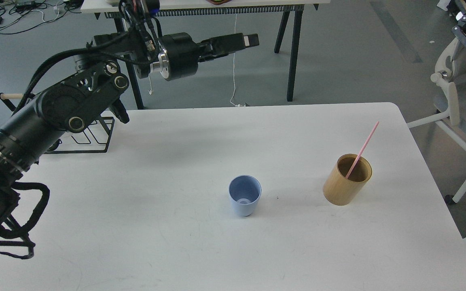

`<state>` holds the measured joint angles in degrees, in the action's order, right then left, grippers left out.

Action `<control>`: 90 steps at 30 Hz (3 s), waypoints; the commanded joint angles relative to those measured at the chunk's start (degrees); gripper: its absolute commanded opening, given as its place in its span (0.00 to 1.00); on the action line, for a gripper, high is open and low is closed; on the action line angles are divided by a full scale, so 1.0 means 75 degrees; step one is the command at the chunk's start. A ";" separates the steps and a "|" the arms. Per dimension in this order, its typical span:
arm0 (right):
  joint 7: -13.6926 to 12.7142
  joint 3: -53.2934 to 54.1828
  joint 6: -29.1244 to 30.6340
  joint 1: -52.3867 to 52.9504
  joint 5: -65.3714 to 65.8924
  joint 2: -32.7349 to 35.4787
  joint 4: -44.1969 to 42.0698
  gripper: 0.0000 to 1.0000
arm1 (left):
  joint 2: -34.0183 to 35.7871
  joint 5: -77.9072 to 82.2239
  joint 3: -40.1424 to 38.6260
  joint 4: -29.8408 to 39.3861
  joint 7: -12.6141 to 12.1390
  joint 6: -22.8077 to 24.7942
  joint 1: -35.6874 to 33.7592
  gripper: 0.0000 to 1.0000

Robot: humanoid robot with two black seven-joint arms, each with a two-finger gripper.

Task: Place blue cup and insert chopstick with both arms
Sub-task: 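Release the blue cup and lift the left gripper away, then reach the right gripper to the pink stick in the tan cup, then pull the pink stick out and move it over the blue cup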

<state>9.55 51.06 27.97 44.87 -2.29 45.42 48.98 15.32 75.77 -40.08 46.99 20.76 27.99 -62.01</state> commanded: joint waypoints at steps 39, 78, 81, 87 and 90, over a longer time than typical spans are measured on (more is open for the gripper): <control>0.0087 -0.1897 -0.4421 -0.3217 1.0778 0.1516 0.4486 0.87 | -0.0039 -1.0900 -0.0211 -0.2327 -0.0424 0.0001 0.0288 1.00; -0.0768 -0.2929 -0.3720 -0.0289 1.2305 0.1467 0.5199 0.05 | 0.0476 -1.0900 -0.0199 -0.2316 -0.0365 0.0001 0.0440 1.00; -0.0804 -0.2917 -0.3402 0.0519 1.2060 0.1351 0.5259 0.05 | 0.0547 -1.0900 -0.0199 -0.2316 -0.0342 0.0001 0.0452 1.00; -0.0652 -0.3279 -0.3378 0.0628 1.1859 -0.0532 0.5259 0.05 | 0.0606 -1.0900 -0.0199 -0.2316 -0.0353 0.0001 0.0475 1.00; -0.0652 -0.4005 -0.3378 0.0592 1.1953 -0.1307 0.5072 0.05 | 0.0629 -1.0900 -0.0199 -0.2316 -0.0365 0.0001 0.0475 1.00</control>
<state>4.63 25.48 2.63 49.50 86.82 41.36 88.23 19.86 -5.98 -41.58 29.62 18.17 28.00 -58.46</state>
